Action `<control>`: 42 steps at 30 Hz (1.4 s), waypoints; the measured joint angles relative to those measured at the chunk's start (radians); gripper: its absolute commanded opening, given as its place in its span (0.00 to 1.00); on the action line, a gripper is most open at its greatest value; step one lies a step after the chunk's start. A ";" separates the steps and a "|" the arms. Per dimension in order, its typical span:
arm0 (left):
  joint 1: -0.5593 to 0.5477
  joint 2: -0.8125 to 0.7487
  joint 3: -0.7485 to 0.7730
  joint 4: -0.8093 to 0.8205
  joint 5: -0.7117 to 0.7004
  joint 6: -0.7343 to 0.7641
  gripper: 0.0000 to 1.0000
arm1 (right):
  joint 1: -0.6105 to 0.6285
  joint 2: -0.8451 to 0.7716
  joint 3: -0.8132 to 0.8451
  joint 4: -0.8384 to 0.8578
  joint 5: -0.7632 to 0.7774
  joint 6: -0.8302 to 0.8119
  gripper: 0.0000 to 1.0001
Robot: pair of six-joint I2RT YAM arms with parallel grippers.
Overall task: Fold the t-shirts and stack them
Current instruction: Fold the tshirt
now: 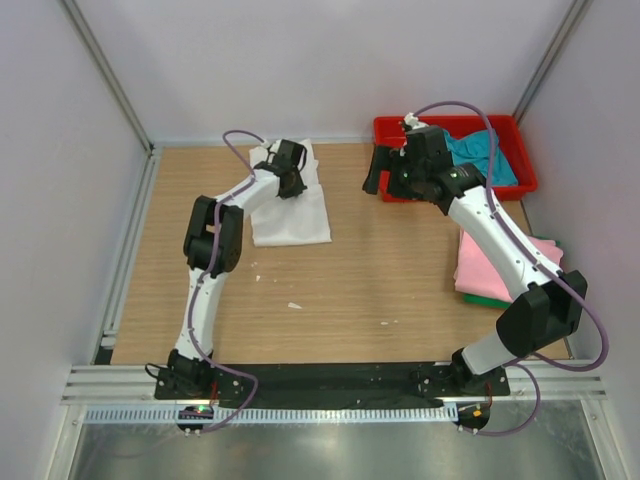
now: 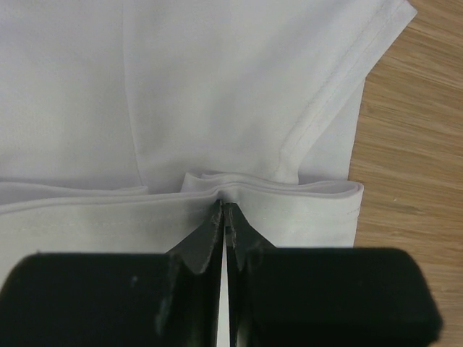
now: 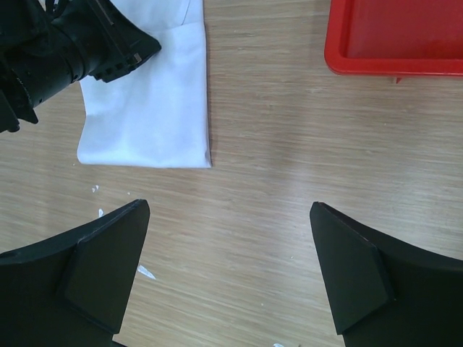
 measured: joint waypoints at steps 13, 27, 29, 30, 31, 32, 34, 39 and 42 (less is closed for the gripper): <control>0.002 -0.252 -0.122 -0.138 0.044 0.035 1.00 | 0.015 0.005 -0.099 0.043 -0.083 -0.014 1.00; 0.125 -1.008 -0.850 -0.204 0.105 -0.168 0.98 | 0.209 0.307 -0.133 0.237 -0.142 0.097 1.00; 0.171 -1.011 -0.962 -0.198 0.145 -0.208 0.97 | 0.237 0.376 -0.097 0.249 -0.133 0.121 1.00; 0.187 -1.011 -1.000 -0.193 0.159 -0.220 0.96 | 0.245 0.399 -0.085 0.255 -0.130 0.128 0.99; 0.204 -1.011 -1.036 -0.190 0.174 -0.235 0.95 | 0.252 0.421 -0.073 0.259 -0.127 0.139 0.97; 0.216 -1.011 -1.058 -0.182 0.184 -0.242 0.92 | 0.257 0.439 -0.064 0.267 -0.125 0.148 0.95; 0.231 -1.006 -1.073 -0.156 0.199 -0.248 0.86 | 0.261 0.463 -0.057 0.281 -0.122 0.165 0.90; 0.250 -0.936 -1.061 -0.016 0.212 -0.241 0.69 | 0.261 0.520 -0.028 0.306 -0.107 0.215 0.76; 0.256 -0.869 -1.046 0.044 0.216 -0.231 0.54 | 0.259 0.538 -0.028 0.322 -0.098 0.244 0.76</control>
